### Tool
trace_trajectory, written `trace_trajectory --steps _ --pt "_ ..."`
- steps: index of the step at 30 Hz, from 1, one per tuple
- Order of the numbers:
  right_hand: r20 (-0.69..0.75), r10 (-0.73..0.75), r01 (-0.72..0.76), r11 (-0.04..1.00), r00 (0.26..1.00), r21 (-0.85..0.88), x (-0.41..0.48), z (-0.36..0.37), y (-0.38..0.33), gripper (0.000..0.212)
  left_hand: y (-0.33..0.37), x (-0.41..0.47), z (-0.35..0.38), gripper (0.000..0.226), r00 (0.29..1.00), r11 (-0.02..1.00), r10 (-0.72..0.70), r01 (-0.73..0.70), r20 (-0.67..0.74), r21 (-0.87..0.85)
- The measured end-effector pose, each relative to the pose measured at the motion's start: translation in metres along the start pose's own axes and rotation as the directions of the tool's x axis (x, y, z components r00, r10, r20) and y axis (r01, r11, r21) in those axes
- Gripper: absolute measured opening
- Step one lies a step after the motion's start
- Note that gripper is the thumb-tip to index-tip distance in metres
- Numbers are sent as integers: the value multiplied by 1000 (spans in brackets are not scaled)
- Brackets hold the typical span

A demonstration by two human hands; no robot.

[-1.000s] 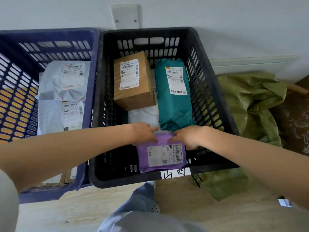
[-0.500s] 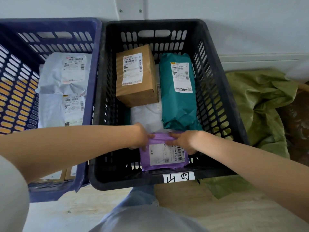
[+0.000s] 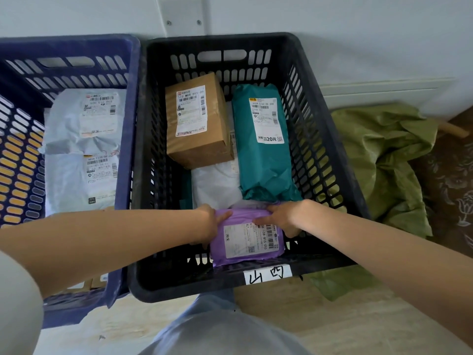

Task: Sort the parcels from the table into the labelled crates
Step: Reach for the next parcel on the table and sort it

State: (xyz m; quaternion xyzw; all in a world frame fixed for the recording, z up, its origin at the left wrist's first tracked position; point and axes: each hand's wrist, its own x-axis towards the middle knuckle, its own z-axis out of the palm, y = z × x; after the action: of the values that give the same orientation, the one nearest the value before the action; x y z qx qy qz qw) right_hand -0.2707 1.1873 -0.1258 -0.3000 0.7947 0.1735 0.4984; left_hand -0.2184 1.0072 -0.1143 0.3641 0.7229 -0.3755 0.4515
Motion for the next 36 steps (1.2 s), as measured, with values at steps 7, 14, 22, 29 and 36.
trace_trajectory --steps 7,14,22,29,36 --pt "-24 -95 94 995 995 -26 -9 -6 5 59 4 18 10 80 992 969 -108 90 -71 -229" --pt "31 -34 37 996 999 -81 -15 0 12 70 6 17 2 70 993 984 7 -28 -116 -176" --pt "-65 -163 161 986 984 -33 -31 -17 6 57 -6 -12 -8 54 984 990 60 -81 -169 -117" --pt "-344 -37 105 978 938 181 -61 -24 5 70 -14 -54 -4 60 934 932 -134 4 -333 -362" --pt "-669 20 302 882 743 362 -95 -28 -18 65 -6 -119 6 49 647 741 -535 51 -543 -670"
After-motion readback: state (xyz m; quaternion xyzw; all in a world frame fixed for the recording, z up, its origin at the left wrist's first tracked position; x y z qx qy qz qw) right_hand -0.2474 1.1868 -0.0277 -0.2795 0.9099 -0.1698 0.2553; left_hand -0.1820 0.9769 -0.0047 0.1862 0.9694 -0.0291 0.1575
